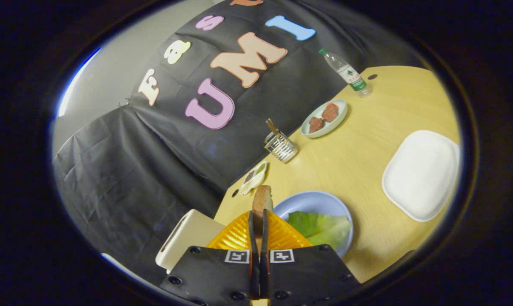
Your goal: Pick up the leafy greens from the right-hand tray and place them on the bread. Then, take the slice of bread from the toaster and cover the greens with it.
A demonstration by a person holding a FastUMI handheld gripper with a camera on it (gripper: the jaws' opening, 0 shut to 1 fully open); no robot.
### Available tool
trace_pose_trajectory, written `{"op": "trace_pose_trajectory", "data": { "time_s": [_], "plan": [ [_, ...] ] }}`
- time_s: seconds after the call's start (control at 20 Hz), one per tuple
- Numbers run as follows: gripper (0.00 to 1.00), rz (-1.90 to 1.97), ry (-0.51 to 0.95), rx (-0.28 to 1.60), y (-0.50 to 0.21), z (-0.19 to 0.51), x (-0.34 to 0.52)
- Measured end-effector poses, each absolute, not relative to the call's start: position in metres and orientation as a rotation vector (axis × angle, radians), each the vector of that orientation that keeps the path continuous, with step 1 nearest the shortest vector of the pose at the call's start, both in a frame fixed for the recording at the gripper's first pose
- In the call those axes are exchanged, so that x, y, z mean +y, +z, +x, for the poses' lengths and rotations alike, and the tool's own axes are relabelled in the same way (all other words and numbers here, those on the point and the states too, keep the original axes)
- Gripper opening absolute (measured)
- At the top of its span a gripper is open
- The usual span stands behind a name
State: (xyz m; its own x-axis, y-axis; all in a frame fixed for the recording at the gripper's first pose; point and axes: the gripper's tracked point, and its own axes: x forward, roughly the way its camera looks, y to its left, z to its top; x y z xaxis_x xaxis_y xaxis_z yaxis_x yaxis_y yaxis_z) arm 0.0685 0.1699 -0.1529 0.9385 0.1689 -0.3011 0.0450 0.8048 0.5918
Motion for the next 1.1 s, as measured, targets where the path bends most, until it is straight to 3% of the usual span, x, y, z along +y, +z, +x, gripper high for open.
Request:
{"op": "trace_pose_trajectory", "data": {
  "time_s": [0.55,1.05,1.1],
  "plan": [
    [0.08,0.385,-0.047,0.416,-0.188,0.052,0.137],
    [0.44,0.235,0.0,0.416,-0.179,0.039,0.131],
    [0.61,0.218,0.002,0.396,-0.172,0.037,0.129]
  ]
}}
